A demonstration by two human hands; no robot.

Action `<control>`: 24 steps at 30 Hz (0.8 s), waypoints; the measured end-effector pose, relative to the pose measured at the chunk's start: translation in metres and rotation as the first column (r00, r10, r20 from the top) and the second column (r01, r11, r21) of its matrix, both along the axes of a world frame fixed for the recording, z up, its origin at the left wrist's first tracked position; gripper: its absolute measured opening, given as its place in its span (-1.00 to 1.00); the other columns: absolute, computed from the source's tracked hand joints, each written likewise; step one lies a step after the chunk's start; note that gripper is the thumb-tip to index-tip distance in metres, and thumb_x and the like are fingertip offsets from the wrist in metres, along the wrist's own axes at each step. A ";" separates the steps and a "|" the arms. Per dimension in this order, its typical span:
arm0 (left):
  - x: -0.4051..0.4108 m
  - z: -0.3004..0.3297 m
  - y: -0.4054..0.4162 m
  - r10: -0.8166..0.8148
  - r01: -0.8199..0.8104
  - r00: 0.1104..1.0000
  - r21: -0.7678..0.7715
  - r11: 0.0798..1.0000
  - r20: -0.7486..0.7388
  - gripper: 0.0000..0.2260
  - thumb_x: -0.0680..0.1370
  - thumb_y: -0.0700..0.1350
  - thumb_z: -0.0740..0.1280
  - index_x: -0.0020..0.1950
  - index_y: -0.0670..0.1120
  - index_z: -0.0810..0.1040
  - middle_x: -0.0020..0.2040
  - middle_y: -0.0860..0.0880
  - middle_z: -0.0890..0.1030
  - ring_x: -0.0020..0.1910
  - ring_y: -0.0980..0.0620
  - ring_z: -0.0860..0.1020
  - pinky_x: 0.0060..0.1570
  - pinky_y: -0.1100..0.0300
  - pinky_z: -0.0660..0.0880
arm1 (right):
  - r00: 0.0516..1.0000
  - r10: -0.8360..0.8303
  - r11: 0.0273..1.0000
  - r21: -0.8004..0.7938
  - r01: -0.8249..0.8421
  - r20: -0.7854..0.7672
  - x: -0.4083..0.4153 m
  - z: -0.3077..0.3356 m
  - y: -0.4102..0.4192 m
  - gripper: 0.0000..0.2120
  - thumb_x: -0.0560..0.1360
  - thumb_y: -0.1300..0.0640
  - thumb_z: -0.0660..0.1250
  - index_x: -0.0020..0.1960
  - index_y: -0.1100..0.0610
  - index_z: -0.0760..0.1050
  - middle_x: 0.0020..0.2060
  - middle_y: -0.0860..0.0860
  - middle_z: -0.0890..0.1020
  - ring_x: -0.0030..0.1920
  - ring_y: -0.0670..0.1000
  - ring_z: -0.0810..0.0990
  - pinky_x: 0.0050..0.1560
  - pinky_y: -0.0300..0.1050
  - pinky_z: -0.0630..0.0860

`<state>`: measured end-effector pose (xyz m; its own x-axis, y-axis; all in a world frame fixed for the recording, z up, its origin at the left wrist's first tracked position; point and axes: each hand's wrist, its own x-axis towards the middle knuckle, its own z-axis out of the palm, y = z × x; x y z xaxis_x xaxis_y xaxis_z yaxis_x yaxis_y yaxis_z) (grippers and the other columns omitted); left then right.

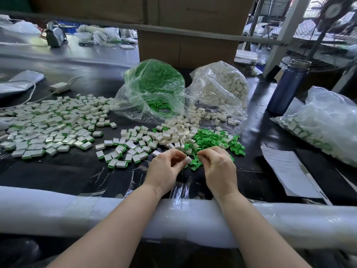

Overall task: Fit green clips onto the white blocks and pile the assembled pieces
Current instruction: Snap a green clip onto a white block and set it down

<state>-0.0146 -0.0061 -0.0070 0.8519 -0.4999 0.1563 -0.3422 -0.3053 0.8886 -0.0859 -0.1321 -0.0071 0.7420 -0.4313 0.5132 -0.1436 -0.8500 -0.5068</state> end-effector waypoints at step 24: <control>0.000 0.002 0.001 -0.127 0.111 0.989 -0.186 0.976 -0.072 -0.82 0.49 -0.27 0.36 -0.08 0.02 0.57 -0.16 0.05 0.61 -0.17 0.17 0.56 -0.05 0.35 0.51 | 0.980 0.160 0.836 0.513 -0.196 0.115 -0.005 0.001 -0.001 -0.86 0.45 0.29 0.39 -0.14 0.07 0.55 -0.27 -0.03 0.63 -0.20 0.00 0.62 -0.09 -0.10 0.59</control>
